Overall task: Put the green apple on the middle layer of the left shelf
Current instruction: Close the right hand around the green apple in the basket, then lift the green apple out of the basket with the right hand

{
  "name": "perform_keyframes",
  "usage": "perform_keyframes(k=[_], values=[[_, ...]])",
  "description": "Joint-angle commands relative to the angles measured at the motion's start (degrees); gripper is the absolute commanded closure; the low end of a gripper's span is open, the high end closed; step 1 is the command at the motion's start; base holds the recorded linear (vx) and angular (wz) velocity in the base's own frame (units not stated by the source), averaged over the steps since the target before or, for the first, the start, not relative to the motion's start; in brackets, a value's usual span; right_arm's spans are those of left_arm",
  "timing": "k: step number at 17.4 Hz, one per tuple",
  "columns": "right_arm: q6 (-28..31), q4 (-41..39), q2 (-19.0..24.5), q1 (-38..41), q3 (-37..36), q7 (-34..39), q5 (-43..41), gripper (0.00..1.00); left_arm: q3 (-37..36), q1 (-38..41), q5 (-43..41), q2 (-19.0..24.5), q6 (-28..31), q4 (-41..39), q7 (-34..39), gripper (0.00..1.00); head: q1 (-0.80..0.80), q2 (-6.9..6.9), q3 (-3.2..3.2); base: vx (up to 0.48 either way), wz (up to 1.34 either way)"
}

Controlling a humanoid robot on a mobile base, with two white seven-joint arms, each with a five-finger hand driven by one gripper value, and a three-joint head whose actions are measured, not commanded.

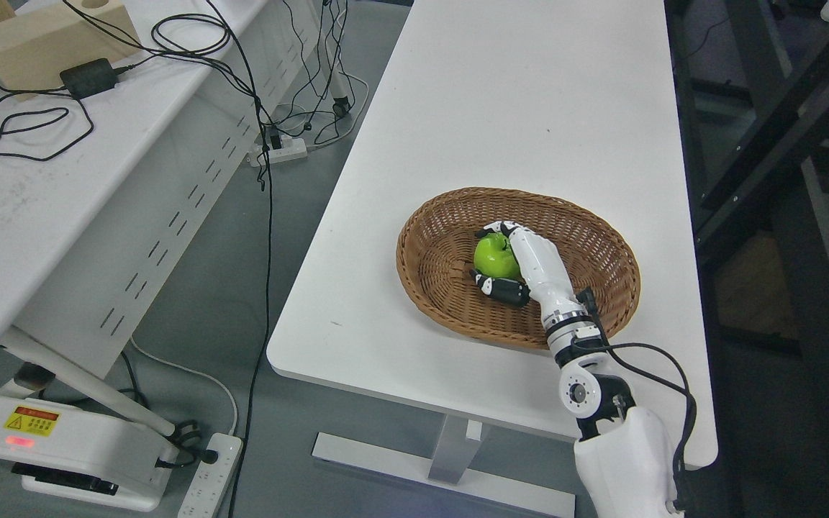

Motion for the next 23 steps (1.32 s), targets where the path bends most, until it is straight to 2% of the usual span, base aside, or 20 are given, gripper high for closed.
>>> perform_keyframes(k=[1,4,7,16,23], values=[[-0.95,-0.29,-1.00,0.70,-1.18,-0.11,-0.48,1.00,0.05,0.00,0.00,1.00,0.00,0.07,0.01,0.00,0.00,0.00,0.00,0.000,0.00],[-2.00,-5.46,-1.00,1.49,-7.13,-2.29,-5.37,1.00,0.05,0.00,0.00,1.00,0.00,0.07,0.01,0.00,0.00,0.00,0.00,0.000,0.00],[-3.67,-9.43,-1.00,2.89,-10.84,-10.98,-11.20,1.00,0.05,0.00,0.00,1.00,0.00,0.07,0.01,0.00,0.00,0.00,0.00,0.000,0.00],[-4.03,-17.43,-1.00,10.10,-10.85,-12.93,-14.80,1.00,0.05,0.00,0.00,1.00,0.00,0.07,0.01,0.00,0.00,0.00,0.00,0.000,0.00],[-4.38,-17.78,-1.00,10.89,-11.72,-13.38,-14.98,1.00,0.05,0.00,0.00,1.00,0.00,-0.02,0.01,0.00,0.00,0.00,0.00,0.000,0.00]])
